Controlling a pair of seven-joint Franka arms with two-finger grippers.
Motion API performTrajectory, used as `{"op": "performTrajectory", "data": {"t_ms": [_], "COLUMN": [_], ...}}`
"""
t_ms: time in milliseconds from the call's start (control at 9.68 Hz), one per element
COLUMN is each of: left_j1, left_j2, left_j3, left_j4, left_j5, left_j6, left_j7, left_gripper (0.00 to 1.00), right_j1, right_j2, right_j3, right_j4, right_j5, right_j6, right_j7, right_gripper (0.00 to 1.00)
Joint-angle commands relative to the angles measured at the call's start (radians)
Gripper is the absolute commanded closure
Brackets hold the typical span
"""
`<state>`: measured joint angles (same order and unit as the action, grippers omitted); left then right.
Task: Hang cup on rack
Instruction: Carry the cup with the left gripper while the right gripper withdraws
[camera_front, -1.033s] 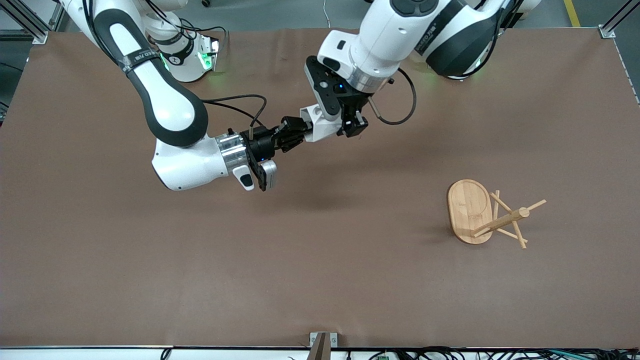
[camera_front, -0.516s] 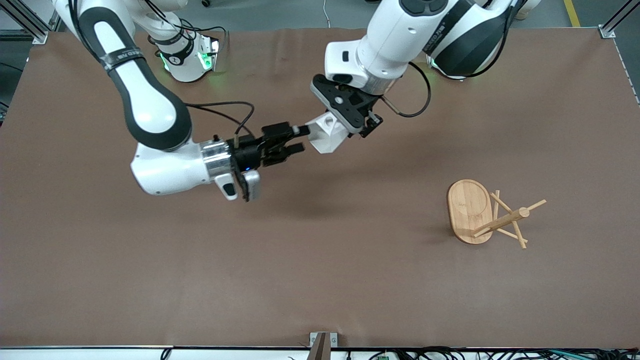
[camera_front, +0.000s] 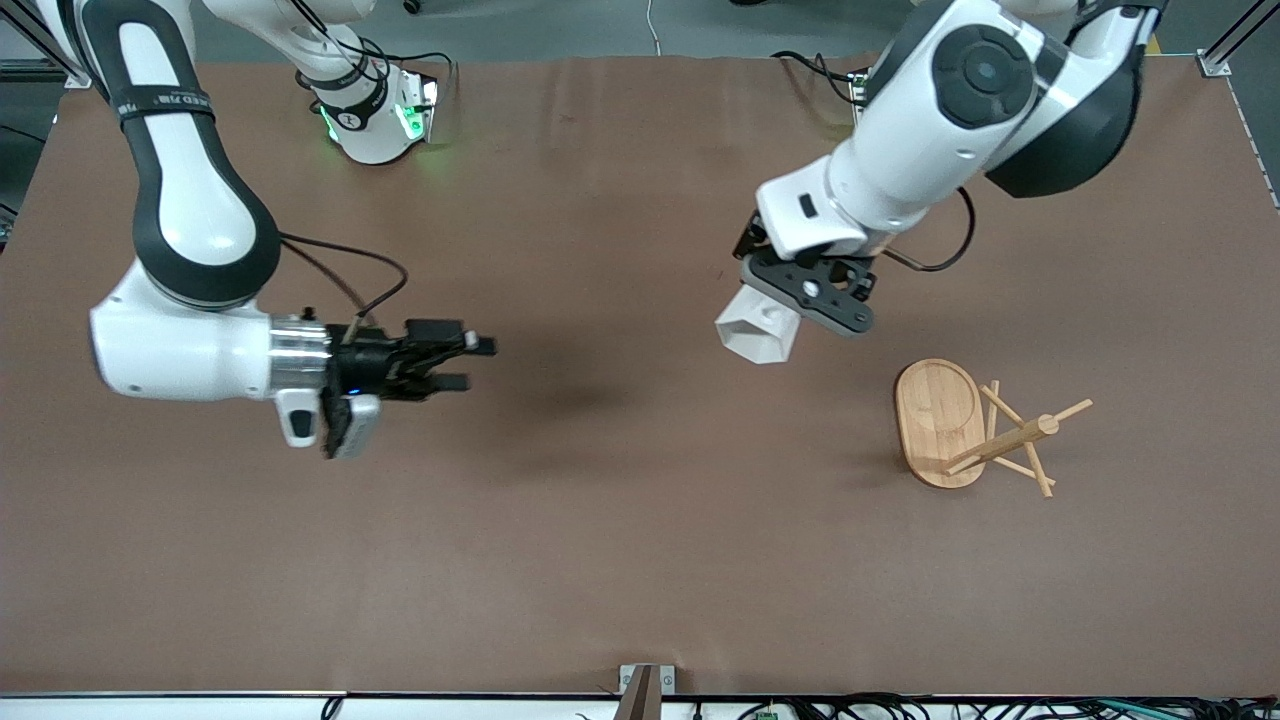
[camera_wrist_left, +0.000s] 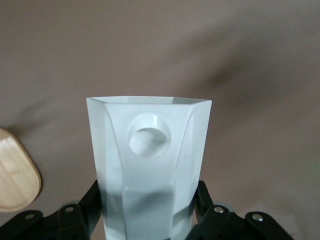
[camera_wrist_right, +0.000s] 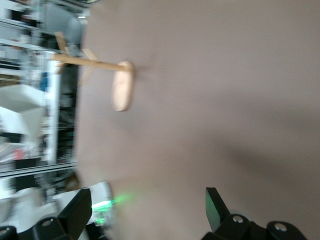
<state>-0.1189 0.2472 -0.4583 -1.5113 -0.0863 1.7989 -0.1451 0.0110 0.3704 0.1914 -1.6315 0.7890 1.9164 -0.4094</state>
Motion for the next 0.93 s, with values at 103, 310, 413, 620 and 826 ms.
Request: {"op": "performTrajectory", "data": {"t_ms": [103, 310, 413, 620, 826], "left_j1": [0.053, 0.146, 0.160, 0.211, 0.272], "left_j2": [0.009, -0.022, -0.023, -0.022, -0.023], "left_j3": [-0.005, -0.011, -0.008, -0.008, -0.011], "left_j4": [-0.068, -0.156, -0.174, -0.202, -0.265], "left_j5": [0.068, 0.074, 0.076, 0.088, 0.088], "left_j6": [-0.027, -0.026, -0.026, -0.016, 0.043], "left_j7": [-0.120, -0.061, 0.015, 0.121, 0.267], "left_gripper": [0.86, 0.86, 0.86, 0.87, 0.87], "right_j1": [0.003, 0.003, 0.006, 0.013, 0.018], "right_j2": [-0.053, -0.074, -0.076, -0.126, -0.188], "right_j3": [-0.153, -0.260, -0.292, -0.296, -0.294], "right_j4": [0.014, 0.064, 0.121, 0.197, 0.231], "right_j5": [-0.290, -0.338, -0.437, -0.665, -0.763], "right_j6": [0.015, -0.025, -0.110, -0.199, -0.279], "right_j7": [0.004, 0.009, 0.010, 0.050, 0.087], "right_gripper": [0.00, 0.00, 0.00, 0.00, 0.00]}}
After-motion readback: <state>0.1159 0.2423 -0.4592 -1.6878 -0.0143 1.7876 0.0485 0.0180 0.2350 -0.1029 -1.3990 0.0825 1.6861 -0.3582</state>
